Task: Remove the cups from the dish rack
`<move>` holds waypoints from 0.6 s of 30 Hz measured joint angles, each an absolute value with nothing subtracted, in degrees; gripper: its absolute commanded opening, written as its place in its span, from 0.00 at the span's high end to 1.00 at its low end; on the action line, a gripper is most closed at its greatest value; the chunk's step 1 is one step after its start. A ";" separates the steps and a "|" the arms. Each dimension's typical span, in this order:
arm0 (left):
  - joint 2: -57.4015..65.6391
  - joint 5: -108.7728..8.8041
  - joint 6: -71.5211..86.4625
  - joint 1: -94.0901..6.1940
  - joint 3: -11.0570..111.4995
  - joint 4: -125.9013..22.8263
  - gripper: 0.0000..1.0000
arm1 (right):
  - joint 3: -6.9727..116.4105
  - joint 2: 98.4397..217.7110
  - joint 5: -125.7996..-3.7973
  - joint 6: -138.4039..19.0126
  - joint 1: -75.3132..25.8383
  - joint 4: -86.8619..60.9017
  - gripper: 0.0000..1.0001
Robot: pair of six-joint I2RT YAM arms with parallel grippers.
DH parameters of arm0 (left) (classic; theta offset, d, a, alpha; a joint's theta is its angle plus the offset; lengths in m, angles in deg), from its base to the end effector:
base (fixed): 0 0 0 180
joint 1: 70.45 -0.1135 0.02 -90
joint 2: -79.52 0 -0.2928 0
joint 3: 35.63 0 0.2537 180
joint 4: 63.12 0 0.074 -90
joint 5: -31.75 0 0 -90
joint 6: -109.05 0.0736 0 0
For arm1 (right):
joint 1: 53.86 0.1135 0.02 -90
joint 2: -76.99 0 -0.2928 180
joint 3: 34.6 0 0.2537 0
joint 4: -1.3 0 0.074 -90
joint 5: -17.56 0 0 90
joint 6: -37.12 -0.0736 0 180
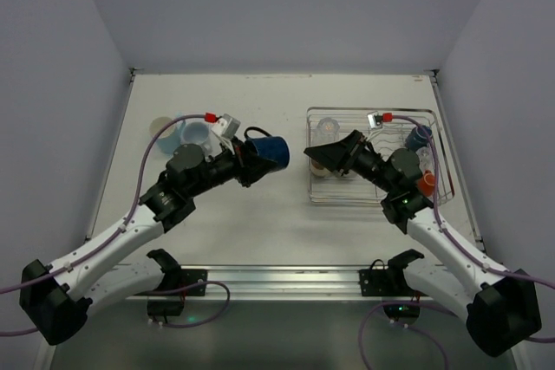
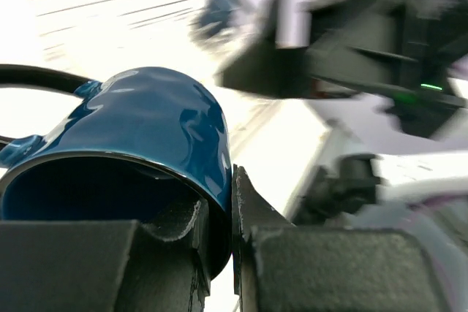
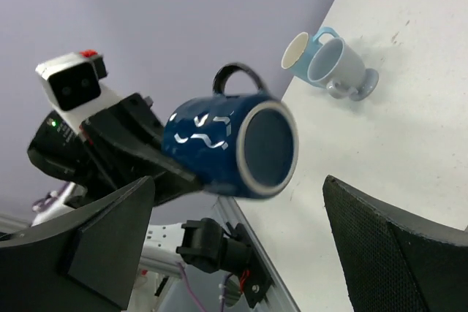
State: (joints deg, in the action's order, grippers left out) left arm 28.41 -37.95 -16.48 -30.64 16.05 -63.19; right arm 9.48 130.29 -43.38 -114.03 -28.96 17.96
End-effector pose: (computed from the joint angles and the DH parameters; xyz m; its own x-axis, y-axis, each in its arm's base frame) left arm 0.1625 -0.1687 0.3455 -0.4968 -0.2954 -0.8160 0.7105 0.4014 -0.5779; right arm 0.1959 0.1304 0.3255 -0.6483 0.5431 -0.5335 -0.4913 0.2370 0.8382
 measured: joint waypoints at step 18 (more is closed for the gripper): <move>-20.85 -69.27 1.71 -37.63 56.70 -21.66 1.00 | 13.43 115.17 -56.93 -92.15 -29.57 -13.55 0.01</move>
